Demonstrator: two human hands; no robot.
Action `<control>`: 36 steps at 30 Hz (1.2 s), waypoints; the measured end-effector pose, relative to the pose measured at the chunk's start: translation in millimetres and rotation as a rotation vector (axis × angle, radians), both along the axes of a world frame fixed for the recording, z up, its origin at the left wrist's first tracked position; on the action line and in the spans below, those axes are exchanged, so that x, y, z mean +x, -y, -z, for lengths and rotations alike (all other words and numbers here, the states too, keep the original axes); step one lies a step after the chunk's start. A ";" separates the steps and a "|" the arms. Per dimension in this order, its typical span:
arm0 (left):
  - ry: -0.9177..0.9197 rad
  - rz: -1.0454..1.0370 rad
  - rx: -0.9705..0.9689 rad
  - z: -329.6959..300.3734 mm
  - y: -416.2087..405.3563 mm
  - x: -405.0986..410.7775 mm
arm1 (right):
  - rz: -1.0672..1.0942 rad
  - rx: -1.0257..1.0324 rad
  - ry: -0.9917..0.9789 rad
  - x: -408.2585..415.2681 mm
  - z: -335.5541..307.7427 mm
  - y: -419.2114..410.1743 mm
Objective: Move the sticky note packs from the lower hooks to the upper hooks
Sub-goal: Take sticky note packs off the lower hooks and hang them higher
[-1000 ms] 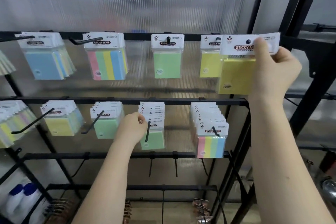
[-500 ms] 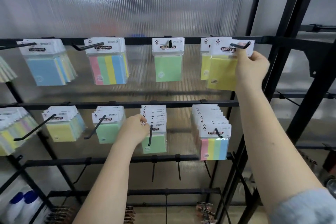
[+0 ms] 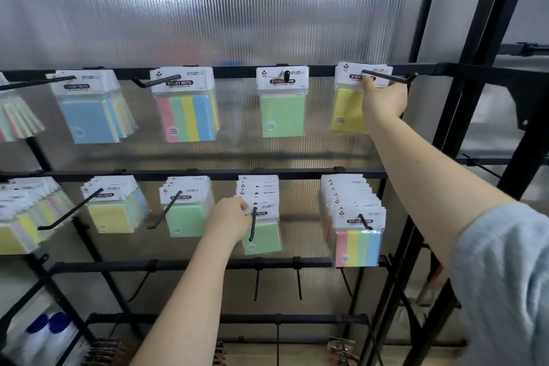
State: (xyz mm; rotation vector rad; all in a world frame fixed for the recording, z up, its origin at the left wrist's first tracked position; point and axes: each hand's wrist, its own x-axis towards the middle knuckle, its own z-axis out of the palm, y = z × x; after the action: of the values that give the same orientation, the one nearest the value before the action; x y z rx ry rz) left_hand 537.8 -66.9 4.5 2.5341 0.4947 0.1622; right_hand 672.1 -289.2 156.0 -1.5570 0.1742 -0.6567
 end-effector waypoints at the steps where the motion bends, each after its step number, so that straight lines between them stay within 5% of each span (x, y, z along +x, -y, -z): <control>1: 0.010 -0.006 0.000 1.6 -0.6 0.6 | 0.015 -0.020 -0.028 1.9 -1.1 0.0; 12: 0.161 -0.068 -0.236 15.8 1.5 -1.8 | 0.111 -0.144 -0.010 -9.3 21.5 4.3; 17: 0.227 -0.130 -0.544 27.1 4.9 -7.1 | 0.020 -0.204 -0.015 -36.4 70.3 3.6; 22: 0.175 -0.211 -1.165 38.1 6.8 -11.5 | -0.166 -0.263 -0.153 -63.5 117.3 8.6; 26: 0.187 -0.167 -1.078 45.7 10.6 -16.8 | -0.165 -0.305 -0.171 -81.2 136.5 12.6; 36: 0.474 -0.152 -0.456 32.2 23.9 -47.0 | 0.028 -0.274 -0.082 -107.3 159.7 15.4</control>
State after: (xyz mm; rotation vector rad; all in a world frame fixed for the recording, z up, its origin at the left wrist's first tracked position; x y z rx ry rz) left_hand 490.8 -90.9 -27.6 1.9285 0.4664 0.6149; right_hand 564.8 -304.6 -3.7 -1.8491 0.1734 -0.6593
